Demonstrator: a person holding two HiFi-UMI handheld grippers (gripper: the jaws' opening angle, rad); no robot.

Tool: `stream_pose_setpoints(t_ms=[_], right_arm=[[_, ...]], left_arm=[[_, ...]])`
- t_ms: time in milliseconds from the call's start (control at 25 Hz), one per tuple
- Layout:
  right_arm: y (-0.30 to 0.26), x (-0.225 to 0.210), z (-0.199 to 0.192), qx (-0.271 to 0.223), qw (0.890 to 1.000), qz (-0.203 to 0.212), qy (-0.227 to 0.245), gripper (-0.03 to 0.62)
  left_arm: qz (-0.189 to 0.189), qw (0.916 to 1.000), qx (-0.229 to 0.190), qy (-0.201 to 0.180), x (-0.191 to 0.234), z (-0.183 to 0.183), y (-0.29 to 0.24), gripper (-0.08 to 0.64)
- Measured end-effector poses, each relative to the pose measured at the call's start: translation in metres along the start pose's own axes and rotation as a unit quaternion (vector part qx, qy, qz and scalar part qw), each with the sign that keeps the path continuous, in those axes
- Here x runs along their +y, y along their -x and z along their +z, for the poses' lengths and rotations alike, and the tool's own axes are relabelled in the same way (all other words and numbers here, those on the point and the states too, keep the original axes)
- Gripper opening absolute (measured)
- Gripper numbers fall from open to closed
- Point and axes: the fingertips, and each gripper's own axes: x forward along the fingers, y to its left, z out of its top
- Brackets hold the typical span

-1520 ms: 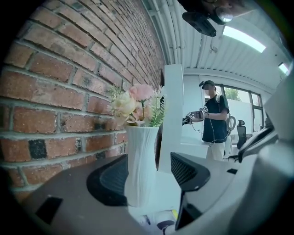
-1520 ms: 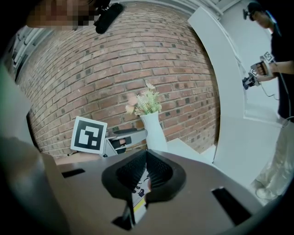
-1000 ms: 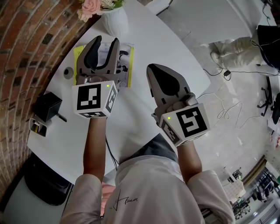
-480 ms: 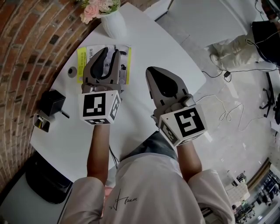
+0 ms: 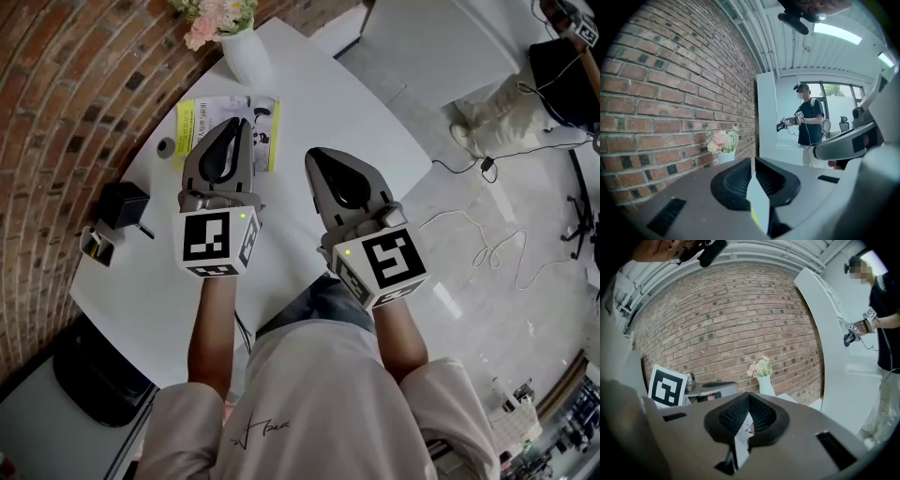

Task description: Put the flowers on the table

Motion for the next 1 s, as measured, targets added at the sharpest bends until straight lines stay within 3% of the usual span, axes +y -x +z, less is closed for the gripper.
stream_pose_setpoints(t_ms=[1000], right_arm=[[0.058,0.034,-0.006,0.002,1.0,0.021,0.005,0.025]], left_arm=[[0.011,0.9997,-0.022,0.009,-0.051,0.027,0.076,0.006]])
